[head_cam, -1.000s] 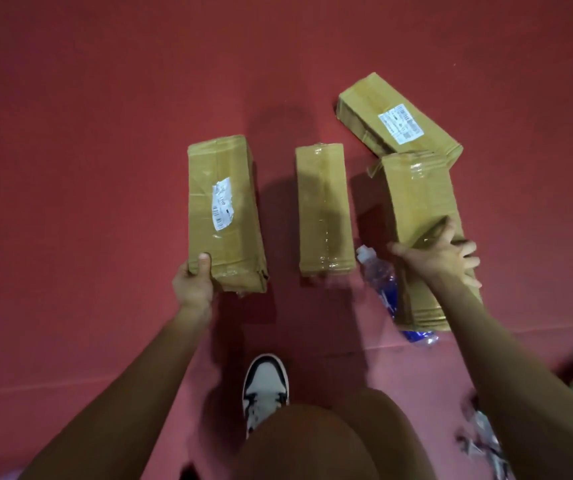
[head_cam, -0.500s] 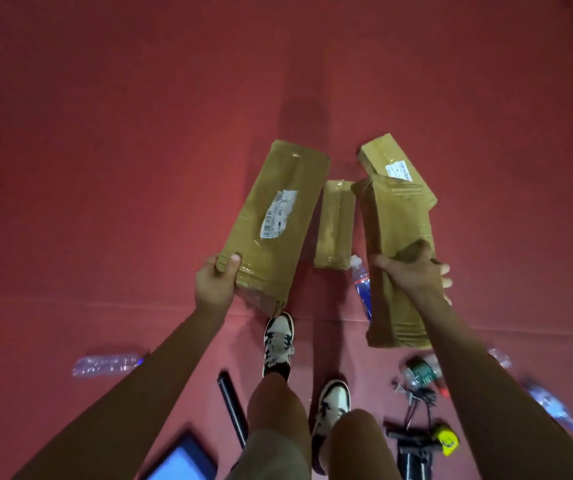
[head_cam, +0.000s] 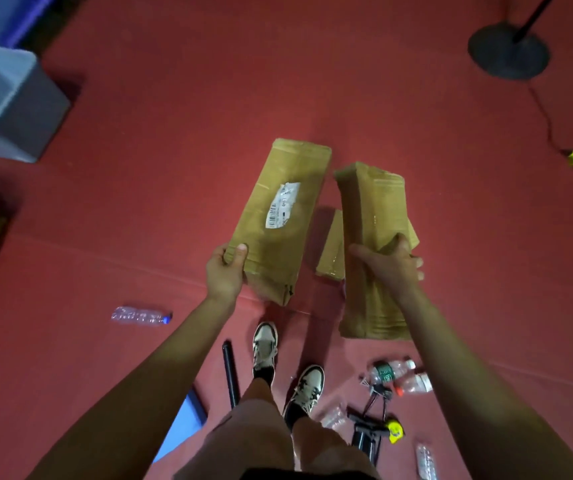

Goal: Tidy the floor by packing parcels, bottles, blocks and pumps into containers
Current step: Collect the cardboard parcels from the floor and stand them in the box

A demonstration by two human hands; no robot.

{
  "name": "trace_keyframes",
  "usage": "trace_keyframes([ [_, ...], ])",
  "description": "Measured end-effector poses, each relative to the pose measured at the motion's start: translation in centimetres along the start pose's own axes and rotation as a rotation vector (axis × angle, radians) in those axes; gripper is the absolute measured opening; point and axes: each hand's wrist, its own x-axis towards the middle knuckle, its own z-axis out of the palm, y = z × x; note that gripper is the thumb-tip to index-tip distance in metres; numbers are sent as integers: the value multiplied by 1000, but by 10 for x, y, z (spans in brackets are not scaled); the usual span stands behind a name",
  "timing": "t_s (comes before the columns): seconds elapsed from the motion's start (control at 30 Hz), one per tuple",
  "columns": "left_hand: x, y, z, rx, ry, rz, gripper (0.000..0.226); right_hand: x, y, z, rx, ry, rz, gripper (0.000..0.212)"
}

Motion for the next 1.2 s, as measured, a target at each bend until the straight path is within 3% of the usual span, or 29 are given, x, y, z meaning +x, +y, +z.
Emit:
trace_keyframes([
  [0.37,-18,22,-122,-198,203,-27,14,-90,-75,57,-46,-131,-209,119],
  [0.47,-27,21,-170,-229,280,-28,16,-117,-96,86,-66,-191,-268,111],
  [0.6,-37,14,-243,-248,388,-54,19,-157,-122,130,-141,-278,-321,133],
  [0.93,-62,11,-390,-350,648,-28,27,-253,-185,226,-297,-369,-500,110],
  [1.2,-60,8,-458,-534,825,-57,18,-278,-238,297,-337,-508,-638,111],
])
